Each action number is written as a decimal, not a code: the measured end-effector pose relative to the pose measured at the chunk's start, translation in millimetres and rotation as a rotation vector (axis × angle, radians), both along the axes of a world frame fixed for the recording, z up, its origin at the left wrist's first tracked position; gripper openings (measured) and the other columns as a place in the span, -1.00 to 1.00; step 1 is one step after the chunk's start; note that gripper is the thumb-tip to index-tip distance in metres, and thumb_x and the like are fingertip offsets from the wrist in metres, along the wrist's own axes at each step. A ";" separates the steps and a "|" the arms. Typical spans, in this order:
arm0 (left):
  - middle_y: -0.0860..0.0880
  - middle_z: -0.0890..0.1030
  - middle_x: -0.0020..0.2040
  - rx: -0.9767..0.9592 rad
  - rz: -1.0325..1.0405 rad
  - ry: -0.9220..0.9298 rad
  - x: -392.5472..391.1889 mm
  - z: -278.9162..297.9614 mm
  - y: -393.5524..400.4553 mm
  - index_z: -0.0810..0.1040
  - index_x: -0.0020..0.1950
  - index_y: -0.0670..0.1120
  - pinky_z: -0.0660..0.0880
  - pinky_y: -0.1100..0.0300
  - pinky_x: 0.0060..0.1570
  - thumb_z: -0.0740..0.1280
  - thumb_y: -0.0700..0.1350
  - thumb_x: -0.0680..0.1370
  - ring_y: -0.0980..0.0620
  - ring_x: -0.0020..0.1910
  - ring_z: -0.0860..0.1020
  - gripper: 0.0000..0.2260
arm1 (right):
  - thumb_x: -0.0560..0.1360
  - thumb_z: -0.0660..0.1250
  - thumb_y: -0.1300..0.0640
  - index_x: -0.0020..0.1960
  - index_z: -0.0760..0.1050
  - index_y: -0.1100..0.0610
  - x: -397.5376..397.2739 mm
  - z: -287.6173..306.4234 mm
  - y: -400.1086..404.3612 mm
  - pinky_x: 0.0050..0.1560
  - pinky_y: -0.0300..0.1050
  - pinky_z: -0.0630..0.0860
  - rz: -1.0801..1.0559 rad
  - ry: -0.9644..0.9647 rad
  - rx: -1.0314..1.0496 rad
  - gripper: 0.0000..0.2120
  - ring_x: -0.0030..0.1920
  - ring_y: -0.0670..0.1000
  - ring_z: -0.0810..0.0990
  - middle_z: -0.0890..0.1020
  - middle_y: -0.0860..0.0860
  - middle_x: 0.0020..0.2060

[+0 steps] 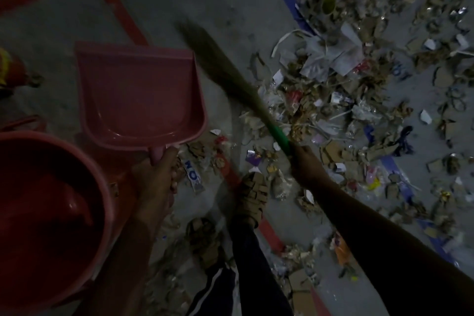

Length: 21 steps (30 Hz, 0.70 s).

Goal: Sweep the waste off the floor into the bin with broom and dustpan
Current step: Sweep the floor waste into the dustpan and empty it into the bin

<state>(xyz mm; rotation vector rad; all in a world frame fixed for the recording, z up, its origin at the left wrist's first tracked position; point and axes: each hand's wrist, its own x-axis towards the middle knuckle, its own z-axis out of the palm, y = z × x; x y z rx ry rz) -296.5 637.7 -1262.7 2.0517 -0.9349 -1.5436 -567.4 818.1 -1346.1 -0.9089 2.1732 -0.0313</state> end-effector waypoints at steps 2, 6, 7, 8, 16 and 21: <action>-0.04 0.43 -0.48 -0.015 0.009 -0.016 6.3 0.6 -3.0 0.52 -0.15 -0.15 0.26 0.29 -0.57 0.50 -0.03 0.52 0.11 -0.64 0.33 -0.76 | 0.62 0.19 0.20 0.48 0.27 0.08 -20.9 4.4 7.9 -0.11 0.00 0.50 -0.031 0.088 0.020 -0.56 -0.01 0.18 0.53 0.45 0.22 0.20; -0.02 0.44 -0.49 -0.002 0.020 -0.040 12.9 7.9 -7.5 0.49 -0.25 -0.09 0.26 0.30 -0.52 0.50 0.04 0.50 0.11 -0.65 0.34 -0.70 | 0.61 0.16 0.21 0.40 0.30 0.12 -54.9 18.3 24.0 -0.20 0.00 0.46 -0.125 0.217 0.059 -0.64 -0.07 0.17 0.49 0.43 0.23 0.22; -0.02 0.44 -0.47 0.000 0.014 -0.051 13.7 10.1 -8.2 0.49 -0.24 -0.10 0.25 0.32 -0.55 0.49 0.06 0.51 0.11 -0.65 0.34 -0.69 | 0.60 0.16 0.23 0.40 0.28 0.14 -57.5 23.4 26.1 -0.22 0.00 0.46 -0.126 0.240 0.058 -0.63 -0.07 0.19 0.50 0.41 0.24 0.24; -0.03 0.44 -0.45 0.001 0.004 -0.062 14.8 13.3 -8.7 0.49 -0.21 -0.11 0.23 0.34 -0.58 0.48 0.09 0.51 0.12 -0.64 0.34 -0.68 | 0.59 0.16 0.26 0.42 0.26 0.17 -57.0 28.2 28.1 -0.24 -0.02 0.44 -0.110 0.263 0.043 -0.60 -0.06 0.21 0.50 0.40 0.24 0.27; -0.04 0.48 -0.39 -0.007 0.029 -0.066 33.4 44.2 -14.2 0.56 -0.05 -0.11 0.28 0.33 -0.59 0.49 0.16 0.48 0.11 -0.60 0.38 -0.65 | 0.58 0.18 0.28 0.46 0.27 0.16 22.6 51.8 12.6 -0.04 0.13 0.58 -0.034 0.147 -0.148 -0.55 0.07 0.19 0.56 0.42 0.19 0.34; -0.03 0.49 -0.43 -0.062 0.101 -0.031 52.4 57.5 -25.2 0.53 0.00 -0.11 0.35 0.26 -0.55 0.53 0.11 0.40 0.06 -0.57 0.40 -0.62 | 0.59 0.21 0.21 0.41 0.34 0.11 95.3 52.1 -21.4 -0.04 0.08 0.56 0.161 -0.059 -0.207 -0.60 0.06 0.13 0.57 0.46 0.10 0.29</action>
